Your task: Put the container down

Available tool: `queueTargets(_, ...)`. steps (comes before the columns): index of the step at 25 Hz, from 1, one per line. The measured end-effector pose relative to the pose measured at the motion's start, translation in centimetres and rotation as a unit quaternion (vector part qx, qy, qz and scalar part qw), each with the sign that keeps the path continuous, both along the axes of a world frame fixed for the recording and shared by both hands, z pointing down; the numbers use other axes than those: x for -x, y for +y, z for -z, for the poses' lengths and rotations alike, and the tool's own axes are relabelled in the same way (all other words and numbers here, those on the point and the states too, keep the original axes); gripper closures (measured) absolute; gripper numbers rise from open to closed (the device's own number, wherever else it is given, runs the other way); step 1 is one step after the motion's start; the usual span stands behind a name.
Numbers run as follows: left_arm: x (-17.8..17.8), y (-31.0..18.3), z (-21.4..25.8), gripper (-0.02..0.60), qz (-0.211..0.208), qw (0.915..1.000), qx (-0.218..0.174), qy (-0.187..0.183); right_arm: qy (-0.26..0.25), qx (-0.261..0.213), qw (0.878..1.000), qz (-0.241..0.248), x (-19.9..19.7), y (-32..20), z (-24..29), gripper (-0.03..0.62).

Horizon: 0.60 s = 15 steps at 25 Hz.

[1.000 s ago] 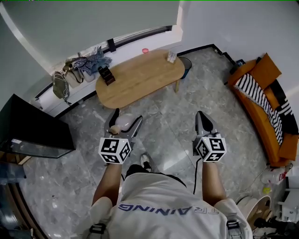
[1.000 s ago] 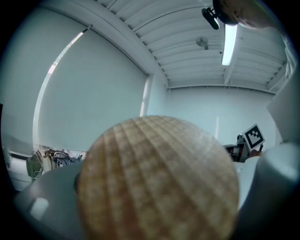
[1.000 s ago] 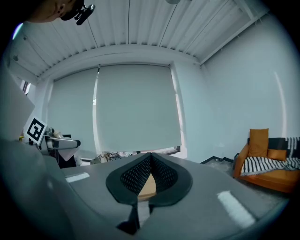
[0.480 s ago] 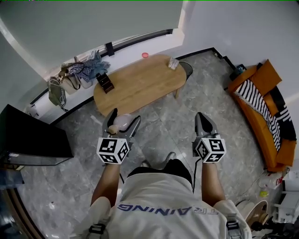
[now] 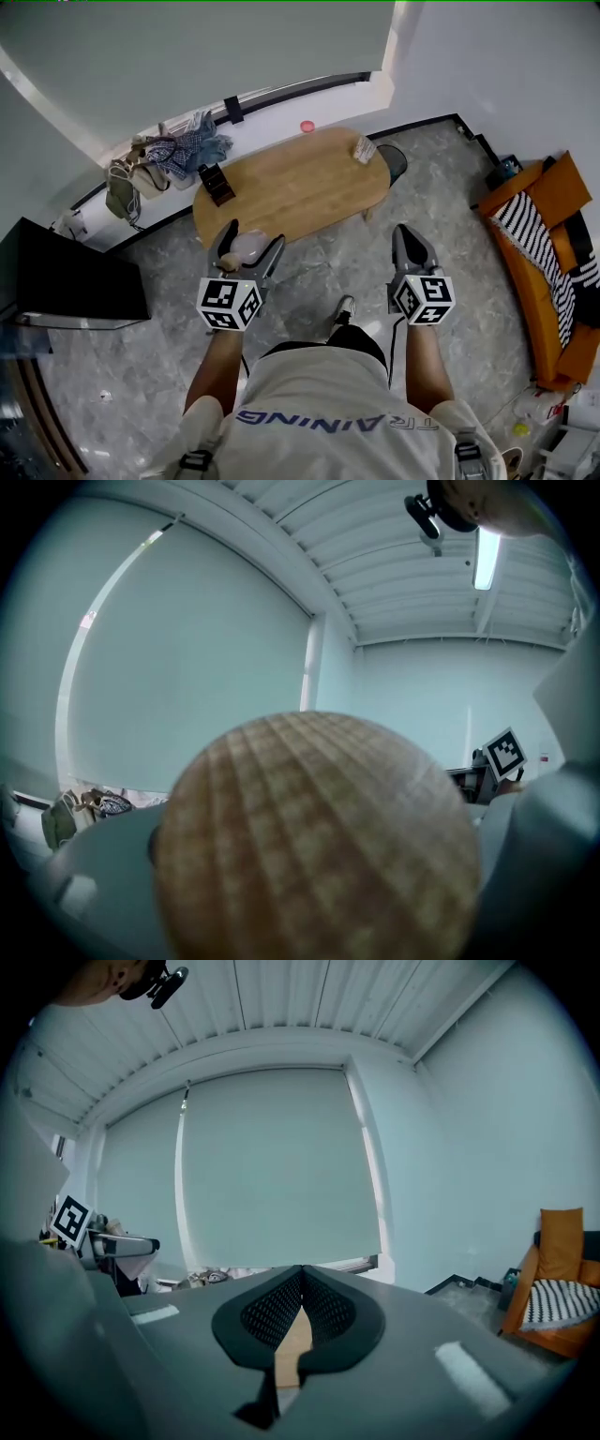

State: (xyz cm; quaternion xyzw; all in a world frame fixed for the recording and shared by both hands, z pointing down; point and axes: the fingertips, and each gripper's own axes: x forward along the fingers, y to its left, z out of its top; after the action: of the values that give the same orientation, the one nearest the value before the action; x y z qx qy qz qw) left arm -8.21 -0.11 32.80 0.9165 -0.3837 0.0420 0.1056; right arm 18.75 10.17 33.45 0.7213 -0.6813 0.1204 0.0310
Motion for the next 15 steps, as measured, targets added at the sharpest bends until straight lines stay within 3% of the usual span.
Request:
queueTargets(9, -9.8, -6.3, 1.2, 0.156, 0.062, 0.998, 0.003, 0.012, 0.008, -0.005, 0.999, 0.05, -11.7, -9.5, 1.3, 0.582)
queueTargets(15, -11.5, -9.5, -0.2, 0.156, 0.084, 0.9962, 0.023, 0.003, -0.003, 0.008, 0.997, 0.078, -13.5, -14.4, -0.2, 0.58)
